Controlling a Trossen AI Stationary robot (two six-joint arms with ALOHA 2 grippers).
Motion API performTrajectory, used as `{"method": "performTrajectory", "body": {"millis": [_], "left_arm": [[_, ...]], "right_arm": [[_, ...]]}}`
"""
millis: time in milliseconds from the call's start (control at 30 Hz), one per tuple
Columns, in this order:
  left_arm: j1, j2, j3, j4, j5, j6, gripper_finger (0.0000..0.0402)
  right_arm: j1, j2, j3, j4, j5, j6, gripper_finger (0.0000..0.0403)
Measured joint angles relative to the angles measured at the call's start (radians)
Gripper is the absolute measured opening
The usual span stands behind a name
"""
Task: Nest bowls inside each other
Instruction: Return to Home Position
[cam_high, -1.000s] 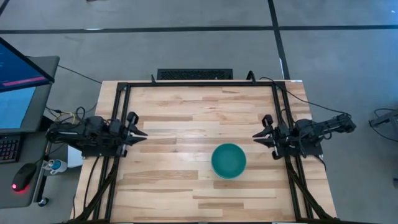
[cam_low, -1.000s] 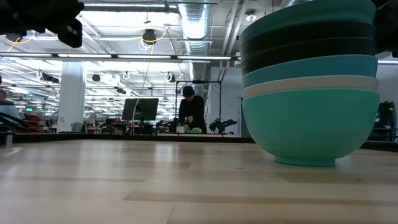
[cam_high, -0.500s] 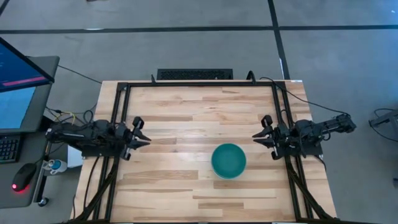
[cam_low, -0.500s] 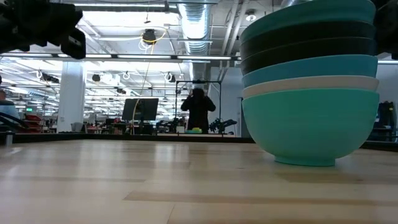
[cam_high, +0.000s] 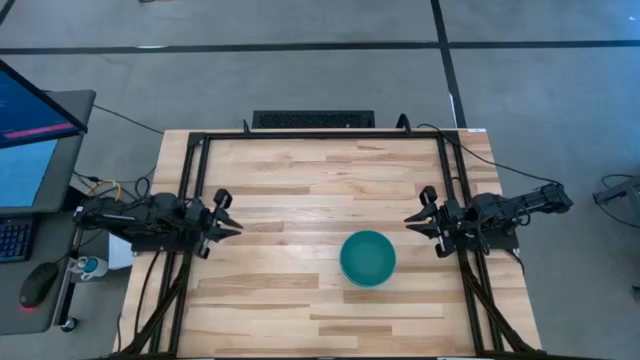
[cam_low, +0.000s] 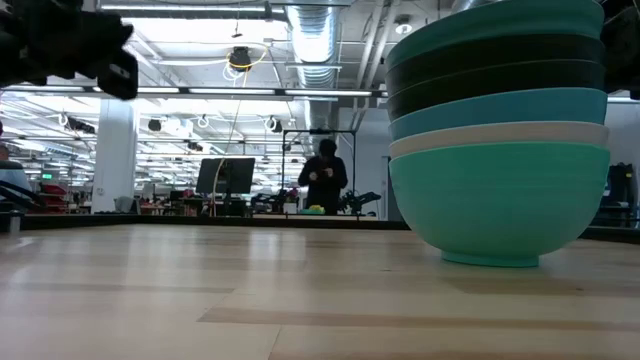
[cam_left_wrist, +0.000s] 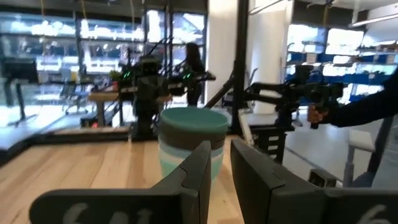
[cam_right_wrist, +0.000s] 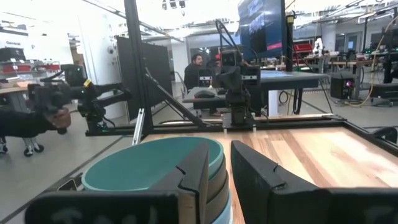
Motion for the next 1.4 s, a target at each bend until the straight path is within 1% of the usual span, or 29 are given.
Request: {"method": "performTrajectory", "body": {"millis": [100,200,267,333,500,1400], "left_arm": [[0.000,0.000,0.000,-0.059,-0.058,-0.039,0.0054],[0.000,0.001,0.000,-0.139,-0.121,-0.117,0.0054],[0.000,0.006,0.000,-0.142,-0.162,-0.150,0.0054],[0.000,0.009,0.000,-0.141,-0.180,-0.157,0.0054],[0.000,0.009,0.000,-0.142,-0.186,-0.115,0.0054],[0.000,0.009,0.000,-0.147,-0.191,-0.122,0.0054]], "right_arm": [[0.000,0.000,0.000,0.000,0.000,0.000,0.0092],[0.000,0.000,0.000,-0.008,0.000,0.000,0.0092],[0.000,0.000,0.000,-0.010,0.000,0.000,0.0092],[0.000,0.000,0.000,-0.022,0.000,0.000,0.0092],[0.000,0.000,0.000,-0.074,0.000,0.000,0.0092],[0.000,0.005,-0.001,-0.074,0.000,0.000,0.0092]]}}
